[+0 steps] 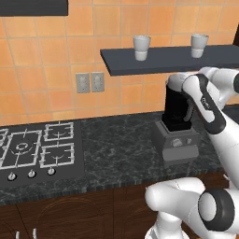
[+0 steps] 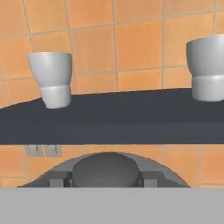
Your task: Close the lid blender by securely placing the lid on top.
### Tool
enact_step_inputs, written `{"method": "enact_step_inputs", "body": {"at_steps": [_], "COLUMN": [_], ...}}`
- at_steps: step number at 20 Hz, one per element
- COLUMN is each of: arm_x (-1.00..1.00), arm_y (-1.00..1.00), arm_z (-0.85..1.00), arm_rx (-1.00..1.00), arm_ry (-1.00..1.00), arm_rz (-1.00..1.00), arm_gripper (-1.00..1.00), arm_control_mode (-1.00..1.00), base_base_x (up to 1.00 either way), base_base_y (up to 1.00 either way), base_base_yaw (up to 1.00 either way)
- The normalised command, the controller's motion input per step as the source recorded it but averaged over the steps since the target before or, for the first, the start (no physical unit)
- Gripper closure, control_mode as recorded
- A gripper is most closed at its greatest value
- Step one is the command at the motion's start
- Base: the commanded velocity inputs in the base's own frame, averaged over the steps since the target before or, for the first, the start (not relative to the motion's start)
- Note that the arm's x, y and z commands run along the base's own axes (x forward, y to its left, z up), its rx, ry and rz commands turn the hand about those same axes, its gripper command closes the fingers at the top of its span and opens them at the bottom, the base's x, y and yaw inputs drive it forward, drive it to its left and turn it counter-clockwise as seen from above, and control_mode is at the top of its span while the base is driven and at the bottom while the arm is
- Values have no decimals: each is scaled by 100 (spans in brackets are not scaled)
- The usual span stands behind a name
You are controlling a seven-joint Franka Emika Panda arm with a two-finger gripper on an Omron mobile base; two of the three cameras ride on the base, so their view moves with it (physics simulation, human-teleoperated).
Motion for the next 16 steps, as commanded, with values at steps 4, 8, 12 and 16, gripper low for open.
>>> {"method": "enact_step_inputs", "body": {"at_steps": [4, 8, 12, 16], "arm_x": [-1, -4, -21, -64], "arm_y": [-2, 0, -3, -28], "arm_z": [-62, -54, -14, 0], "arm_rx": [-18, -15, -10, -6], "arm_ry": [-1, 0, 5, 10], "arm_rz": [0, 0, 0, -3], "arm_gripper": [100, 100, -100, -100], "arm_control_mode": [-100, -100, -100, -100], "base_base_x": [0, 0, 0, 0], "base_base_y": [0, 0, 0, 0], "base_base_yaw": [0, 0, 0, 0]}}
